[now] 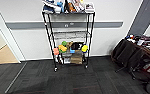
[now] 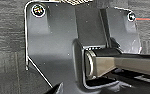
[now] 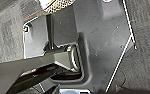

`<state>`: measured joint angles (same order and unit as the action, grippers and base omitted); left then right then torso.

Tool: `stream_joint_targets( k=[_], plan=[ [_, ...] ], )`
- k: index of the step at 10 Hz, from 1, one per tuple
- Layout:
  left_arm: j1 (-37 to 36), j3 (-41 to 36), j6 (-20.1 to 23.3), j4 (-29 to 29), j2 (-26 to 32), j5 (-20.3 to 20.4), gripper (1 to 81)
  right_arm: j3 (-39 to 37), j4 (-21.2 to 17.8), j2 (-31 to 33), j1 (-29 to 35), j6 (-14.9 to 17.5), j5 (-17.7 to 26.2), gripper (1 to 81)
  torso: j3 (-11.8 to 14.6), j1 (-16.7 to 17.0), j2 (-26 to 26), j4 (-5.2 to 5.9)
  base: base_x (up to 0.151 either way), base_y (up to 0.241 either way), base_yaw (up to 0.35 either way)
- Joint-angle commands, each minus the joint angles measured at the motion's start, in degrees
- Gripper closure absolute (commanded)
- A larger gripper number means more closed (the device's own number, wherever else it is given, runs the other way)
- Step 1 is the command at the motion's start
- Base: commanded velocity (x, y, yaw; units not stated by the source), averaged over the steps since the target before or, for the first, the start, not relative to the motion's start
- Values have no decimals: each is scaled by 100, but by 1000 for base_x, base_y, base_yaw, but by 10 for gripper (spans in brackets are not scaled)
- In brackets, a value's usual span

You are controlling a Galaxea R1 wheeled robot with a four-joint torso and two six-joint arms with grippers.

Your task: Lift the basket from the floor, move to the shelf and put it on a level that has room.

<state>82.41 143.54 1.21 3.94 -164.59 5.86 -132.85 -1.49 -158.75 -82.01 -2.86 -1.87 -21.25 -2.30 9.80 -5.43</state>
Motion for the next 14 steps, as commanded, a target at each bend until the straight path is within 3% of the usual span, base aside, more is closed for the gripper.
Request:
stream_joint_targets(
  k=[1, 5, 6, 8, 11, 14],
  plan=[
    [-229, -72, -24, 204, 145, -349, 10, 138, -27, 104, 381, -4, 379, 10, 0, -369, 573, 0, 0, 0, 0],
    [-571, -476, -24, 599, 444, -402, 10, 463, -97, 341, 855, -4, 459, 10, -2, -614, 971, 0, 0, 0, 0],
    [-738, -756, -24, 748, 697, -628, 10, 629, -141, 455, 979, -4, 503, 10, -2, -739, 1168, 0, 0, 0, 0],
    [-1020, -1108, -24, 933, 1014, -736, 10, 657, -150, 499, 1138, -4, 512, 10, -543, -968, 1535, 0, 0, 0, 0],
    [-1275, -1171, -24, 1048, 1076, -780, 10, 613, -168, 499, 1497, -12, 802, 10, -874, -1248, 1981, 0, 0, 0, 0],
    [-1538, -1171, -24, 1205, 1050, -1061, 10, 595, -264, 490, 1849, -4, 977, 10, -1436, -1635, 2582, 0, 0, 0, 0]
  ],
)
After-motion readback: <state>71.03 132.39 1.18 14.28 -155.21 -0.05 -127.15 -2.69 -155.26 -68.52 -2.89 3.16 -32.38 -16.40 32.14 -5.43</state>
